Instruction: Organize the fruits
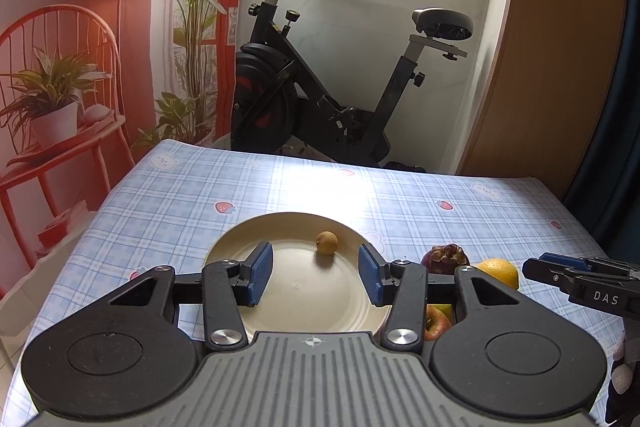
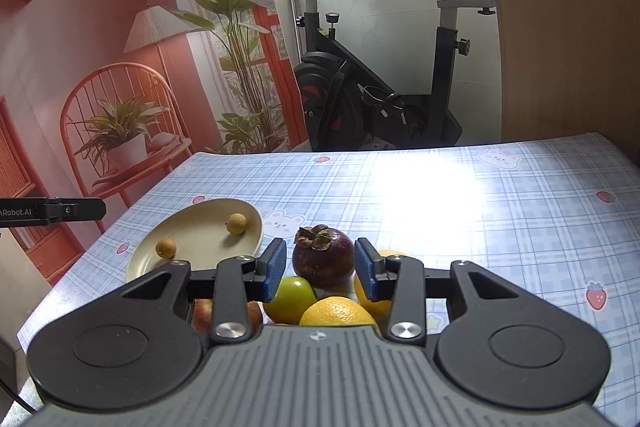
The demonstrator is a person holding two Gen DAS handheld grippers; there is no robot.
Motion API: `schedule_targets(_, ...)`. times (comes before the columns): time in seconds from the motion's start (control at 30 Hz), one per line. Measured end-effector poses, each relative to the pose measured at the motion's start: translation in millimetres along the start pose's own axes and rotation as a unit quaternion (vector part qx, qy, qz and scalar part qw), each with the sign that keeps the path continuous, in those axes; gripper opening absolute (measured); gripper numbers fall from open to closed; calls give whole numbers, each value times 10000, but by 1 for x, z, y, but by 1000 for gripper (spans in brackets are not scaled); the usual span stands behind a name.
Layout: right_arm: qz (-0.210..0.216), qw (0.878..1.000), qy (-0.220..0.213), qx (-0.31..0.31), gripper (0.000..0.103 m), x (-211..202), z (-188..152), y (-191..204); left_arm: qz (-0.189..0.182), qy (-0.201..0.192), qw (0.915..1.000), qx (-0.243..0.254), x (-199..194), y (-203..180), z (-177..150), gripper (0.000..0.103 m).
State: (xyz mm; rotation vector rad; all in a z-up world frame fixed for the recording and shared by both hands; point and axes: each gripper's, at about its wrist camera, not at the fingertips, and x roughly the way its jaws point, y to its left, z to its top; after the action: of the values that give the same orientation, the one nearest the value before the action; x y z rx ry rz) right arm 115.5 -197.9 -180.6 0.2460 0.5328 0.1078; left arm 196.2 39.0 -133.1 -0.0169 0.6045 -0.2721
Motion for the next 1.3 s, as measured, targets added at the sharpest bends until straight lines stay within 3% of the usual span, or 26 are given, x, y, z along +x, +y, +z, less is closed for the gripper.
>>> schedule_targets(0.23, -52, 9998, 121, 121, 41, -3, -2, -14, -94, 67, 9999, 15, 3, -6, -5, 50)
schedule_targets(0.87, 752, 9952, 591, 194, 41, -1, -6, 19, -176, 400, 9988, -199, -15, 7, -32, 50)
schedule_targets(1.3, 613, 9939, 898, -176, 37, 3, -23, 29, -250, 645, 9972, -297, -8, 4, -52, 49)
